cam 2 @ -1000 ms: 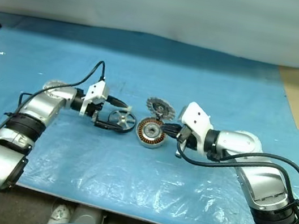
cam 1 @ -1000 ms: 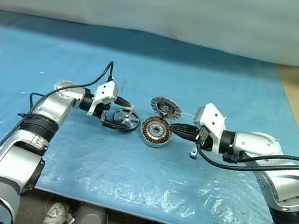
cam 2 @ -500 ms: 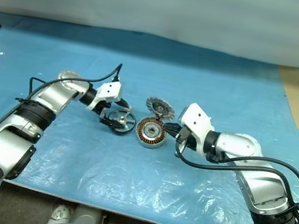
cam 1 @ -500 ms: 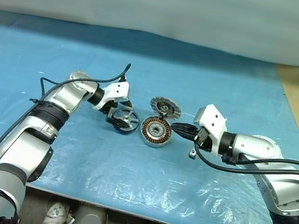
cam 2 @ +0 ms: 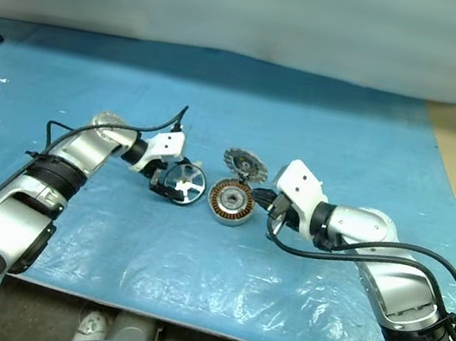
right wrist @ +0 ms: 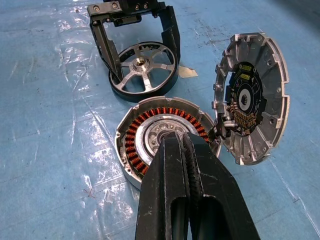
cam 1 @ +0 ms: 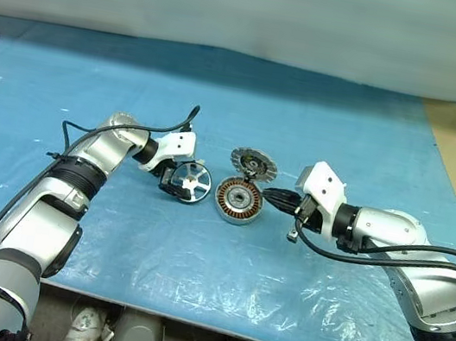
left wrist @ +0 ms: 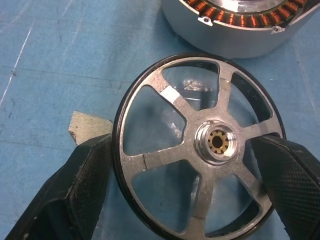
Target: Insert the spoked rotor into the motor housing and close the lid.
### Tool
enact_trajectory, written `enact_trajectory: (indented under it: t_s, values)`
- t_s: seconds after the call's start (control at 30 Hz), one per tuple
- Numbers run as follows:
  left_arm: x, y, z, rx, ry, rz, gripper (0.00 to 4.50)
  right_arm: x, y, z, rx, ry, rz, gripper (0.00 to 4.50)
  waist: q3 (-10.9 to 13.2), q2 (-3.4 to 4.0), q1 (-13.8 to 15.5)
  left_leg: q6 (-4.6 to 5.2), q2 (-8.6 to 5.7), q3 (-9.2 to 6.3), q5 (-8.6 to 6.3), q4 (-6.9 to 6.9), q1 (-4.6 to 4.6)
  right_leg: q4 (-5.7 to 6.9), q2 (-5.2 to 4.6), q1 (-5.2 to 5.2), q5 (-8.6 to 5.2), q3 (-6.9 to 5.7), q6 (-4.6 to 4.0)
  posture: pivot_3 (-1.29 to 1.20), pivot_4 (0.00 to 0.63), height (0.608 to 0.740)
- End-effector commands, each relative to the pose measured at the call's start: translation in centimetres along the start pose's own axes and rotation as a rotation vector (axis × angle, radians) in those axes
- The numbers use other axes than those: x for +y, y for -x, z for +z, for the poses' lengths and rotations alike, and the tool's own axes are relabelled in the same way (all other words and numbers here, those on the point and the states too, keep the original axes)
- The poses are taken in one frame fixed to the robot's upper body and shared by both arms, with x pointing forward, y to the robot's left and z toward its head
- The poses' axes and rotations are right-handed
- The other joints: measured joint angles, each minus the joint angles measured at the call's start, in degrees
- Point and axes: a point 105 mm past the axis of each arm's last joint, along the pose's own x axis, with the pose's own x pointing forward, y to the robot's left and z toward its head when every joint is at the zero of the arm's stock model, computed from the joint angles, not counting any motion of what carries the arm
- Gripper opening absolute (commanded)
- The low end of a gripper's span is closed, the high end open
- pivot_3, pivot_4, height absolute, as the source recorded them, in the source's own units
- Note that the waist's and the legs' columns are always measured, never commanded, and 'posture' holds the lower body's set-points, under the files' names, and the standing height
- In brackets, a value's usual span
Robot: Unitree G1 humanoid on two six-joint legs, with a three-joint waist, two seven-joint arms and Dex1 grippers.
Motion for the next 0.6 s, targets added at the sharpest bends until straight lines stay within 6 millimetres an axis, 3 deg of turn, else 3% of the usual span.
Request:
enact_trajectory:
  t_s: [0.03,0.4,0.6]
  values:
    - [1.6,1.6,0.8,-0.02,-0.051,0.098,4.5,0.0,0.3,0.9,-0.02,0.05,0.001,0.07,0.0,0.0,0.0,0.0,0.0,0.0,0.0,0.0,0.0,0.0,0.0,0.0,-0.01,0.0,-0.01,0.0,0.15,0.74]
    - [3.0,2.3,0.1,-0.048,-0.008,0.199,4.5,-0.2,0.2,0.9,-0.017,0.06,0.011,0.07,0.0,0.0,0.0,0.0,-0.01,-0.02,0.0,0.0,-0.01,-0.01,0.0,0.0,0.04,-0.02,0.07,0.0,0.15,0.74]
    - [4.9,3.2,0.8,-0.065,-0.01,0.33,4.5,-0.3,0.2,0.8,-0.011,0.063,0.009,0.07,0.0,-0.01,0.0,0.0,-0.01,-0.03,0.0,0.0,-0.03,-0.01,0.0,0.0,0.04,-0.04,0.07,0.0,0.15,0.74]
